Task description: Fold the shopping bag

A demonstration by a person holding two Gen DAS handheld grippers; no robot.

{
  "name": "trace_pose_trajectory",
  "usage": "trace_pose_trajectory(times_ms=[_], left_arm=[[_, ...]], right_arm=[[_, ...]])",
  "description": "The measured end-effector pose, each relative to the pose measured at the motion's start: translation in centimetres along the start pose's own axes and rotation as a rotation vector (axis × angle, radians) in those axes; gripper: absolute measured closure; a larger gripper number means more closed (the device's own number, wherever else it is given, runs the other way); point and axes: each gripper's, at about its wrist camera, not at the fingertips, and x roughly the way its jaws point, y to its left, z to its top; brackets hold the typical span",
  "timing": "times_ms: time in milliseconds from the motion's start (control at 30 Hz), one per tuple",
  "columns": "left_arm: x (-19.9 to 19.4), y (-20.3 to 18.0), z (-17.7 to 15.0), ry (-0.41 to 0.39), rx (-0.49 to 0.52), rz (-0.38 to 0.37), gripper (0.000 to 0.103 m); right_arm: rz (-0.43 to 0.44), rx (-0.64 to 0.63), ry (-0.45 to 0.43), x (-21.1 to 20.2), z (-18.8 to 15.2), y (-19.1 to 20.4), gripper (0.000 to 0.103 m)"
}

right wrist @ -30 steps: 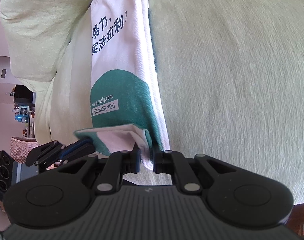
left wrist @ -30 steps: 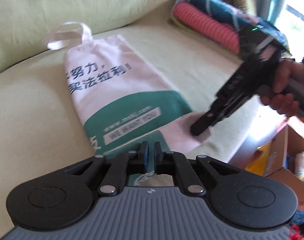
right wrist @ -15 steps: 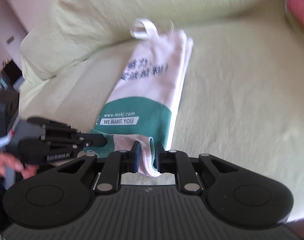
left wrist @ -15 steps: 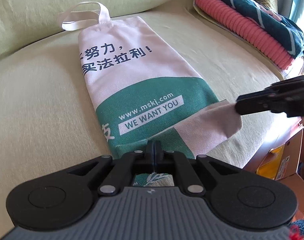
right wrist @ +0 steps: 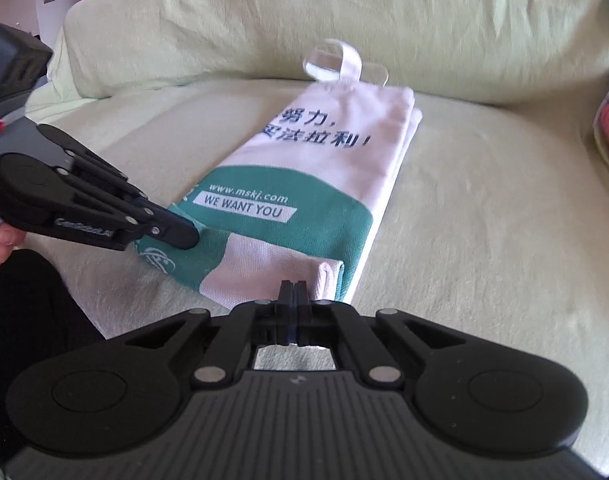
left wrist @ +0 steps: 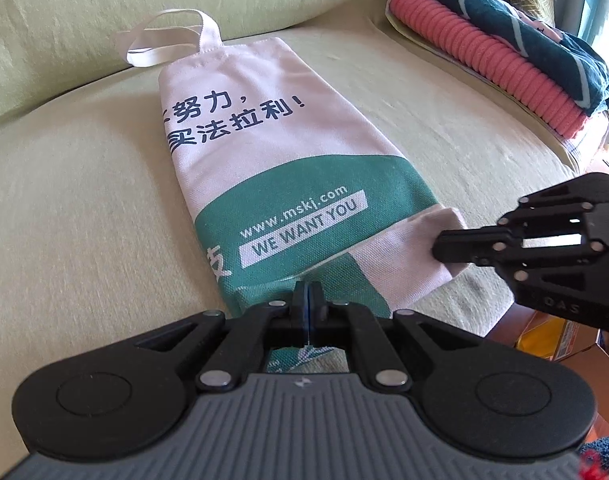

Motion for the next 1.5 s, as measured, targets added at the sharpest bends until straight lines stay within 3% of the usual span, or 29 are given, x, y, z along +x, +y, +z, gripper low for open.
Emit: trace_pose_trajectory(times_ms=[133, 233, 367, 600, 667, 700, 767, 833, 867, 900, 933, 1000, 1100, 1167, 1200, 1233, 1367, 1500], left_arm=[[-1.5, -2.4, 0.3, -0.058, 0.076, -0.084, 0.103], [0.6, -3.2, 0.4, -0.019, 0.102, -0.044, 0.103], [2.0, -2.0, 0.6, -0.009, -0.009, -0.07, 0.101], [2.0, -2.1, 0.6, -0.018, 0.027, -0.07, 0.101], [1.9, -2.1, 0.5, -0.02, 0.028, -0.071, 0.101], [1.9, -2.2, 0.6, -0.02, 0.037, -0.068, 0.101], [1.8, -2.3, 0.6, -0.018, 0.04, -0.066, 0.101], [1.8, -2.3, 0.7, -0.015, 0.04, -0.068, 0.101], [1.8, -2.2, 0.7, -0.015, 0.039, -0.069, 0.101], [1.7, -2.2, 0.7, -0.014, 0.037, -0.069, 0.101], [1.7, -2.1, 0.7, -0.013, 0.035, -0.069, 0.101], [1.7, -2.2, 0.8, -0.011, 0.035, -0.067, 0.101], [1.8, -2.1, 0.8, -0.01, 0.035, -0.07, 0.101], [1.8, -2.0, 0.9, -0.008, 0.031, -0.075, 0.101], [1.8, -2.0, 0.9, -0.008, 0.03, -0.076, 0.101], [1.8, -2.0, 0.9, -0.008, 0.029, -0.078, 0.101], [1.8, -2.2, 0.9, -0.006, 0.047, -0.072, 0.101], [1.8, -2.2, 1.0, 0.0, 0.057, -0.074, 0.101]], right_arm=[[0.059, 0.101, 0.051, 1.3, 1.2, -1.6, 0.103], [0.078, 0.112, 0.072, 1.8, 1.5, -2.0, 0.103], [0.094, 0.092, 0.084, 1.9, 1.6, -2.2, 0.103], [0.129, 0.113, 0.106, 1.3, 2.1, -2.5, 0.103], [0.148, 0.167, 0.1, 0.5, 2.0, -2.4, 0.091], [0.169, 0.198, 0.096, 0.0, 1.9, -2.5, 0.079], [0.171, 0.202, 0.104, -1.0, 1.9, -2.2, 0.077], [0.111, 0.148, 0.118, -1.7, 1.9, -1.3, 0.073], [0.068, 0.124, 0.122, -2.1, 1.9, -0.8, 0.056], [-0.006, 0.098, 0.126, -2.4, 1.9, -0.2, 0.012], [-0.087, 0.062, 0.12, -2.9, 1.8, 0.5, 0.004], [-0.106, 0.016, 0.035, -4.5, 1.4, 1.0, 0.005], [-0.104, 0.01, -0.114, -7.0, 0.5, 1.2, 0.015], [-0.094, -0.112, -0.168, -7.6, -0.5, 1.9, 0.045], [-0.11, -0.214, -0.148, -7.2, -1.0, 2.5, 0.078], [-0.139, -0.319, -0.123, -6.6, -1.5, 3.1, 0.1], [-0.201, -0.73, -0.057, -3.8, -4.4, 4.5, 0.103], [-0.158, -1.103, -0.094, -2.6, -6.1, 4.4, 0.1]])
